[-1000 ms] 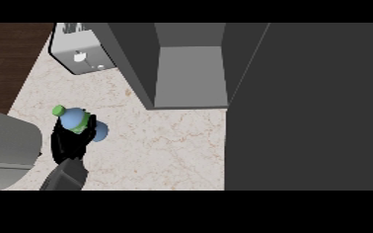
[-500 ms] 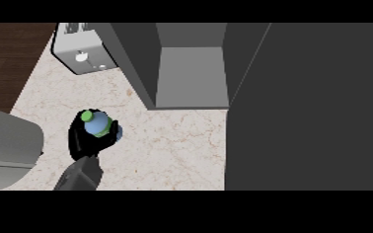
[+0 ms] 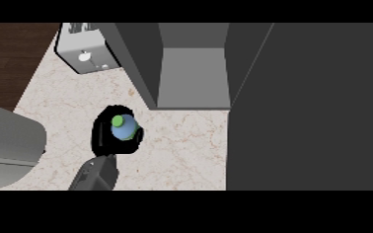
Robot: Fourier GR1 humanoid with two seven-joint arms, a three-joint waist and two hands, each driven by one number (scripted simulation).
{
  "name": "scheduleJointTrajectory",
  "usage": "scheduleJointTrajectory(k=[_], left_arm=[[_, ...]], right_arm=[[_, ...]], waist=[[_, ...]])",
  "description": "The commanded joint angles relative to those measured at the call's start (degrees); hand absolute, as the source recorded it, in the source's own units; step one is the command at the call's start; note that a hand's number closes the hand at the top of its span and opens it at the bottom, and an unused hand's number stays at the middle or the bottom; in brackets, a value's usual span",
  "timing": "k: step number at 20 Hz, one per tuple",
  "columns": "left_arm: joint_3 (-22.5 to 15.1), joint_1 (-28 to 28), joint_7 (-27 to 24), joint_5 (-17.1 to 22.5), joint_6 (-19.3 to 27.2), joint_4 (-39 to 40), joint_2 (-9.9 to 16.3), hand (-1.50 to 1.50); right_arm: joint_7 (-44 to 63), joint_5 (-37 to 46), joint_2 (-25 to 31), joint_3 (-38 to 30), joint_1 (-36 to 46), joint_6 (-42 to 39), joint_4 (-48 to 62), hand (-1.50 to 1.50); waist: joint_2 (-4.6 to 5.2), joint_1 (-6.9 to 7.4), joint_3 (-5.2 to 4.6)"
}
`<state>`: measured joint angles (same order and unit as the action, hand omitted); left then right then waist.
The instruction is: Pick up the bottled water, place it into the cabinet and close the cabinet
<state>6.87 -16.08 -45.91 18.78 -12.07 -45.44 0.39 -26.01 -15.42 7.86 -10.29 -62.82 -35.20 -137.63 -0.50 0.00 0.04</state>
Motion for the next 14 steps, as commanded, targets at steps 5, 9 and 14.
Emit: scheduleJointTrajectory(k=[5, 9, 14], left_arm=[[-14.8, 4.7, 11.4, 4.6, 9.9, -22.4, -0.4, 1.5], [-25.9, 7.7, 14.8, 5.6, 18.6, -32.3, -0.4, 1.5], [-34.2, 4.2, 26.5, 4.0, 31.2, -44.0, -0.4, 1.5]], right_arm=[[3.2, -2.9, -0.5, 0.6, 2.4, 1.3, -4.0, -1.5], [3.3, -2.8, 0.0, 0.0, 1.9, 1.3, -5.6, -1.5], [5.6, -4.6, 0.8, 0.5, 2.7, 1.6, -6.3, -1.5]], waist=[[0.02, 0.64, 0.02], [-0.04, 0.36, -0.01], [0.14, 0.11, -0.02]])
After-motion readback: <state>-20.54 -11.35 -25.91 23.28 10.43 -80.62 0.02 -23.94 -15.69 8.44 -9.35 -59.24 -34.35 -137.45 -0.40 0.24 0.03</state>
